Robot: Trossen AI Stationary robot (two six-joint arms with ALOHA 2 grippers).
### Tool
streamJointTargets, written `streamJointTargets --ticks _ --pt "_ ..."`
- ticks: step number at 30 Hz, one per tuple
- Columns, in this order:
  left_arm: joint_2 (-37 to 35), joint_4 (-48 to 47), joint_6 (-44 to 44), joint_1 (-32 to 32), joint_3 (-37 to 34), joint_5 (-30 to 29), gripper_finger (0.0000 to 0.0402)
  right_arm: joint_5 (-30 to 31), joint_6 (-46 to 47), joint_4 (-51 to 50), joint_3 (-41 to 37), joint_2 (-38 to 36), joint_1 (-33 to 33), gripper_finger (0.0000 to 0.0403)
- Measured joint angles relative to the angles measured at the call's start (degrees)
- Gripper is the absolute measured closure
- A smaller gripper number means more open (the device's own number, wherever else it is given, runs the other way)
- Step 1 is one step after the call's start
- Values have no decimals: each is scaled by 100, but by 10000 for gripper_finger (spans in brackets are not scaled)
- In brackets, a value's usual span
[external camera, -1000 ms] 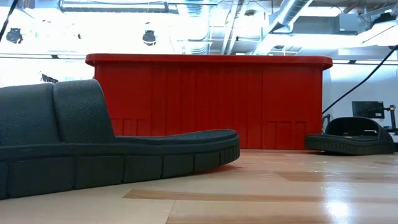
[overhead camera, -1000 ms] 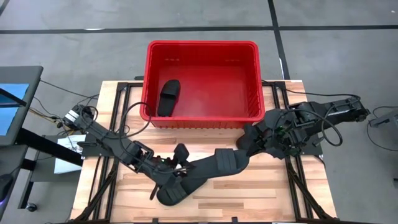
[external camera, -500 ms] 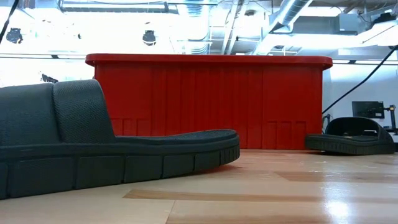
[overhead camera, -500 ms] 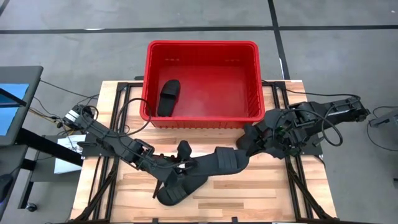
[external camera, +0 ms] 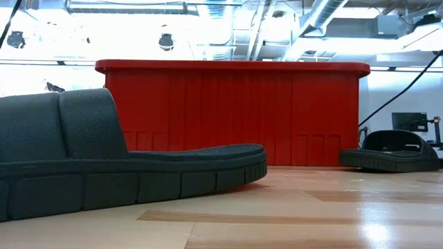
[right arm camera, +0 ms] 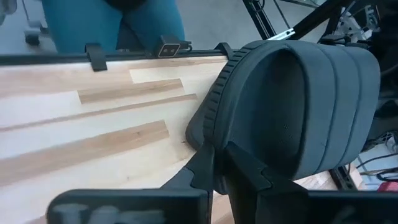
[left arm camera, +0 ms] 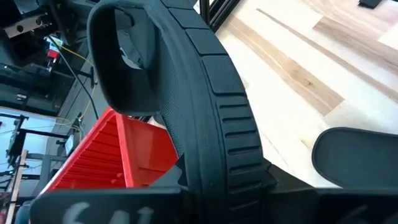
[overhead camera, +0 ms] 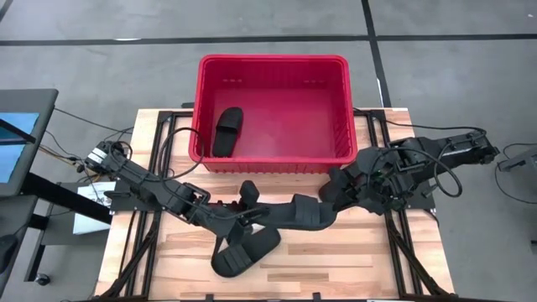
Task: Pick and place slides into bin
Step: Stack the middle slide on top of the slide in the bin
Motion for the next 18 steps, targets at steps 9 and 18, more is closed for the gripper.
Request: streamJointTargets --ticks 9,18 --pt "-95 -127 -128 -46 0 -225 363 5 1082 91 0 -2 -2 362" --pt "-485 -698 -572 -79 -9 -1056 363 29 1438 136 7 -7 -2 352"
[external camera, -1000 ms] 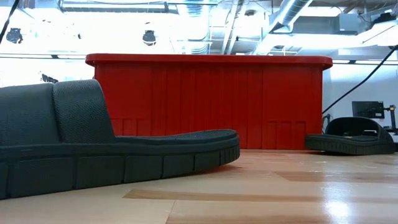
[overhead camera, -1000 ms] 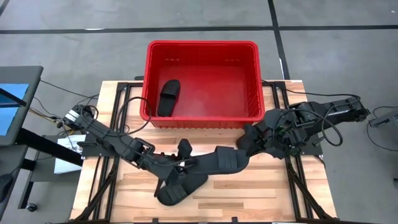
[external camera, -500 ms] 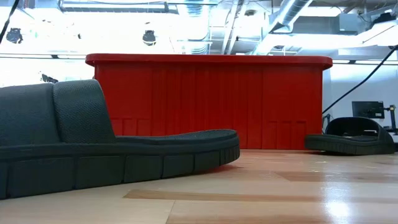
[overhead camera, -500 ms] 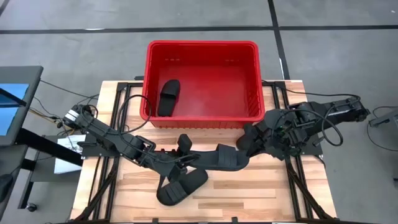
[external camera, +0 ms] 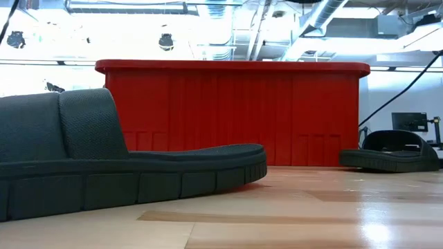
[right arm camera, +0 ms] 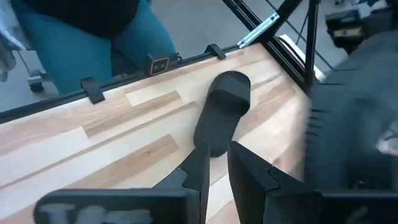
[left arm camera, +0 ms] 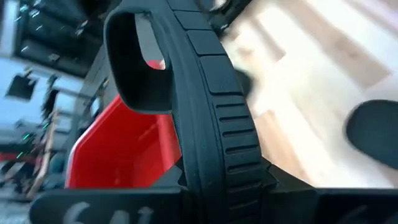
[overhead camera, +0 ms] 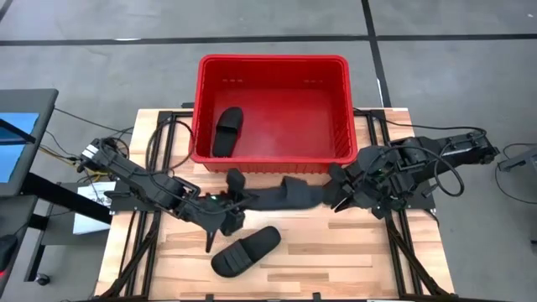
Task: Pick and place slides into bin
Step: Stack the middle slide on top of the slide in the bin
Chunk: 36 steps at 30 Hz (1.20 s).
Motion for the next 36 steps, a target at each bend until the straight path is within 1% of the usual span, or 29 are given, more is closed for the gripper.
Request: streamJointTargets --ticks 3,5,11,14,17,24,29,31,33,36 --pt "-150 -196 -169 0 0 -358 363 310 275 -26 0 0 2 352" --pt "-274 -210 -240 0 0 -706 363 560 482 -72 0 0 0 352" --pt "-572 -218 -286 86 2 -2118 363 1373 1335 -92 -2 2 0 353" --pt "-665 -218 -286 214 2 -2768 363 1650 1773 -110 -2 2 0 353" --pt "-723 -327 -284 411 4 -3181 363 1796 2133 -111 -4 2 0 353" --pt "-758 -733 -472 1218 4 -3262 363 1794 2641 -113 -4 4 0 353" --pt "-760 -1294 -901 1893 4 -3269 363 1794 2672 -111 -4 7 0 353" --pt "-760 -1592 -1094 2136 4 -3232 363 1792 2817 -111 -4 7 0 353" --pt "-760 -1880 -1370 2362 4 -3032 363 1792 2988 -108 -5 7 0 353" --pt "-760 -2303 -1841 2673 4 -2482 363 1790 3124 -108 -7 7 0 353"
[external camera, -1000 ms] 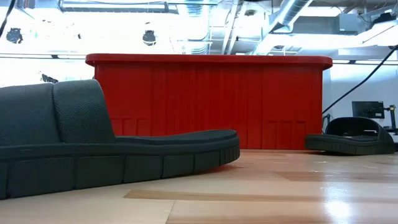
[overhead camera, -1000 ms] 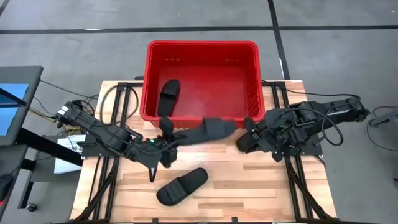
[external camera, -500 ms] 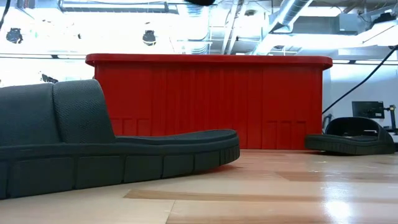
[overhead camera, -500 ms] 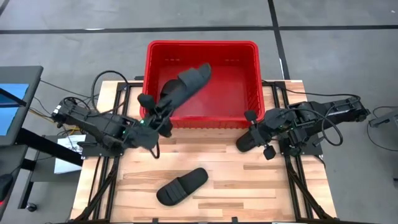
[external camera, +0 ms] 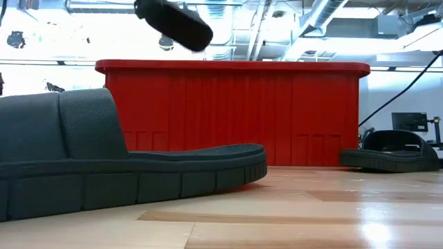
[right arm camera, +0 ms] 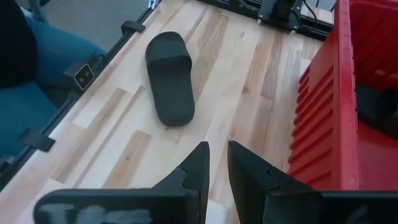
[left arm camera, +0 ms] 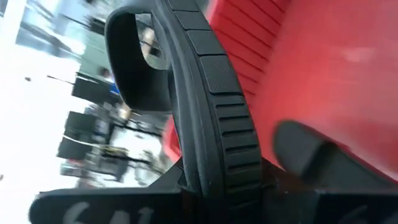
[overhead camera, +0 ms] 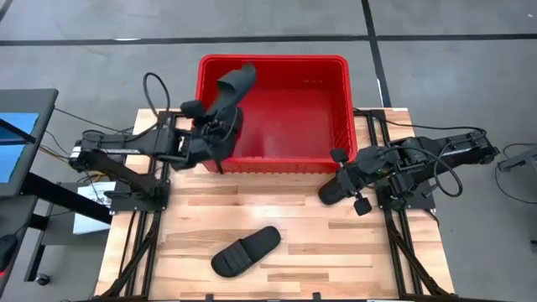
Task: Pick and place slides into bin
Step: Stack the middle slide on top of the slide in the bin
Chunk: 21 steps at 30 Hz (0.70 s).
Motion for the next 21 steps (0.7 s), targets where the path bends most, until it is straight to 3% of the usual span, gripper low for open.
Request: streamJointTargets --ticks 3,21 --pt "24 -338 -379 233 0 496 363 -1 131 6 0 0 0 353" --pt "643 -740 -696 704 9 707 363 -12 130 -4 -4 2 0 353"
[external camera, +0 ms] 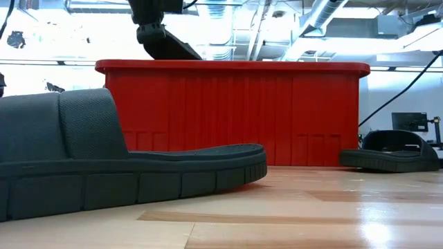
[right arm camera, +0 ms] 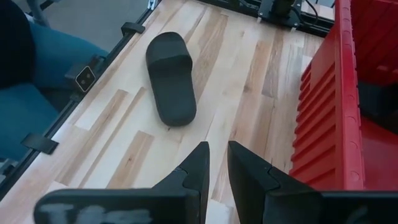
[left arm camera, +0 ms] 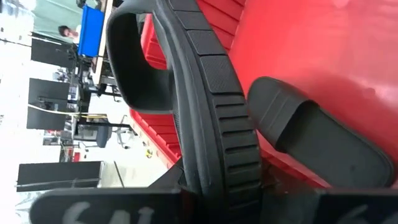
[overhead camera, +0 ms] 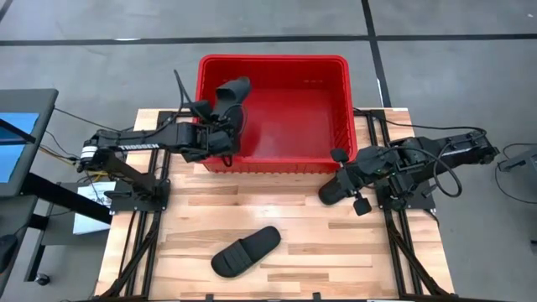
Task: Pick and place slides into bin
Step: Stack the middle slide on top of the slide in the bin
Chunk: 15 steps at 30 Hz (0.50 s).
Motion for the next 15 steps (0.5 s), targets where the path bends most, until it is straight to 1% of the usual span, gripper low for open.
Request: streamJointTargets --ticks 15 --pt "0 -69 32 52 0 -37 363 -4 0 4 0 0 0 353"
